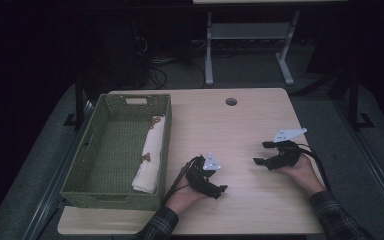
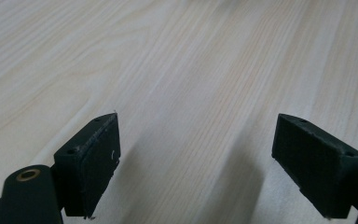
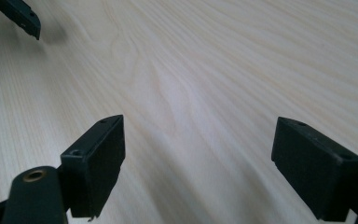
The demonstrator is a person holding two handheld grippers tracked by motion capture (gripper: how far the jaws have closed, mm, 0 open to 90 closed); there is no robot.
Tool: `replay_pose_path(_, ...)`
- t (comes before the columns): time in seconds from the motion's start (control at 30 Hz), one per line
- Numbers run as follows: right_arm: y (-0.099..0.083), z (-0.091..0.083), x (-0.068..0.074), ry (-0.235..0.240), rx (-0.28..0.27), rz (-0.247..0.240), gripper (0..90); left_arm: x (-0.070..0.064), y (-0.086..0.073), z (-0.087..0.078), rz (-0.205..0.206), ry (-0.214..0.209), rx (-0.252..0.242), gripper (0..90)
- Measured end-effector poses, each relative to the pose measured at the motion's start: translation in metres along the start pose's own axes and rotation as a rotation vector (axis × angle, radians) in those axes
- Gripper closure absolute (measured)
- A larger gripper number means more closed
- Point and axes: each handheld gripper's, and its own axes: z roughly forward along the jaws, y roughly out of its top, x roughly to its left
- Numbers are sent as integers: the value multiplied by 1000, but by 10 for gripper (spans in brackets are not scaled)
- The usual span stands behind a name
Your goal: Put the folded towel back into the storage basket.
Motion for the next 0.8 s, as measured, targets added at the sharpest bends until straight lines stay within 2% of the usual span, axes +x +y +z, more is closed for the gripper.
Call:
replay_pose_path(0.13,-8,-3,3,-30,15,5,159,0,-3,3,23,18,24,146)
replay_pose_path(0.27,-15,0,8,-56,50,15,143,2,-5,3,17,30,24,136)
replay_pose_path(0.3,-16,1,9,-58,57,16,141,2,-6,4,9,30,9,135)
replay_pose_path(0.33,-18,3,11,-67,62,14,137,4,-7,3,18,32,8,129)
replay_pose_path(0.4,-18,3,14,-88,63,9,137,5,-11,4,10,33,-33,122)
replay_pose_path(0.67,-20,3,17,-94,68,23,64,5,-11,4,7,34,-31,123)
replay_pose_path(0.8,-20,5,17,-81,79,7,26,5,-11,4,7,34,-31,123)
